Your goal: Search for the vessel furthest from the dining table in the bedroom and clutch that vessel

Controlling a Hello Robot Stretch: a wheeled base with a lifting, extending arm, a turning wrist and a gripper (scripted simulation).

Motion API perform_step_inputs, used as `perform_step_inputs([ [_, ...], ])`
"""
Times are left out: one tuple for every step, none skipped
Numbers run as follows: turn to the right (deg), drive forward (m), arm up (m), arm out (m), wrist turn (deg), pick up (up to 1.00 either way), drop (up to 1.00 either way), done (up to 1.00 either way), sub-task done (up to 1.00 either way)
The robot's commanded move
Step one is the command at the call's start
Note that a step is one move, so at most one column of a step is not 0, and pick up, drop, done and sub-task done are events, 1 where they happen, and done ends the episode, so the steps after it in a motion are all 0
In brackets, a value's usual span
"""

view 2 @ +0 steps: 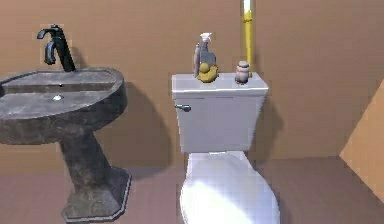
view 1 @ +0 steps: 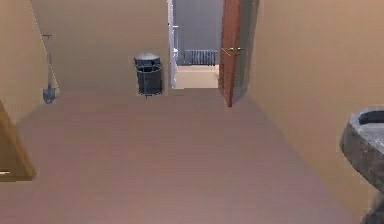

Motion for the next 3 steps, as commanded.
perform_step_inputs([
  [0.0,1.00,0.00,0.00,0.0,0.00,0.00,0.00,0.00],
  [0.0,1.00,0.00,0.00,0.0,0.00,0.00,0.00,0.00],
  [3.0,0.00,0.00,0.00,0.0,0.00,0.00,0.00,0.00],
])
